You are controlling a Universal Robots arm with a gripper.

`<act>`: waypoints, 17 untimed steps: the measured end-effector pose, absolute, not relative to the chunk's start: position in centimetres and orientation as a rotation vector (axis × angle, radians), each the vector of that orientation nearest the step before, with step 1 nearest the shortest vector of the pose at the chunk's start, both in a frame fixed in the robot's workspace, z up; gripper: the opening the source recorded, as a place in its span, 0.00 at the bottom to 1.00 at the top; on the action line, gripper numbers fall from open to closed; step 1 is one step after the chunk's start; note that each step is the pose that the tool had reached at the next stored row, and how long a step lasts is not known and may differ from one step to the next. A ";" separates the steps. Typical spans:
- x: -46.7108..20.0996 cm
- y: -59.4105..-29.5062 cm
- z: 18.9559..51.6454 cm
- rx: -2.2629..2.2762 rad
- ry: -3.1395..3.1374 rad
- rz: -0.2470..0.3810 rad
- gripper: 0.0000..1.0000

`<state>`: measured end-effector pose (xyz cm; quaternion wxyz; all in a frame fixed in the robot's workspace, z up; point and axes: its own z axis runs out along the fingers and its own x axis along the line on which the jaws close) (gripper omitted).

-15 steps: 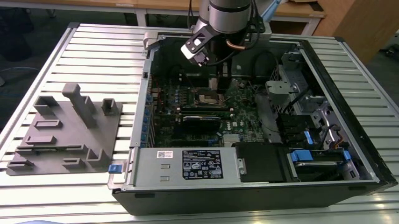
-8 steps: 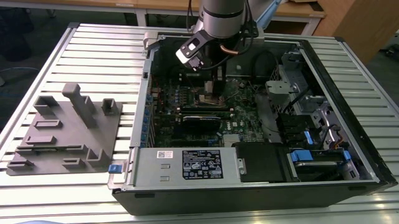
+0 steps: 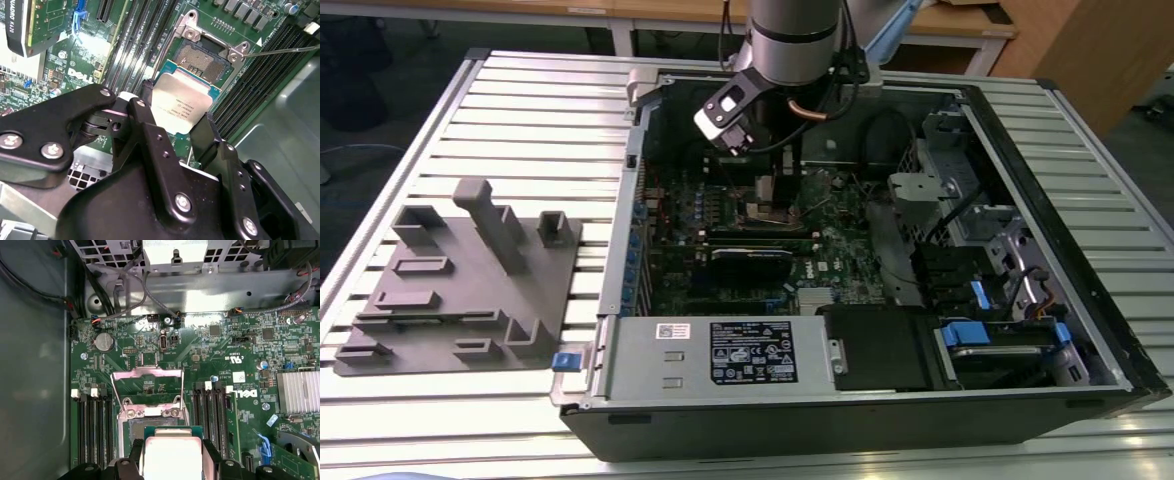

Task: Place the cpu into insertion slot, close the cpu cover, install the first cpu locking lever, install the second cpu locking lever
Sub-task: 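Place the cpu into insertion slot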

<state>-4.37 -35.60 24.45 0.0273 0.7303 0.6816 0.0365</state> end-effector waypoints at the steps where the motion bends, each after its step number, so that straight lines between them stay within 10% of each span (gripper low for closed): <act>1: -4.4 -35.6 24.4 2.253 2.107 0.113 0.54; 17: -4.4 -35.6 24.4 2.239 2.104 0.094 0.54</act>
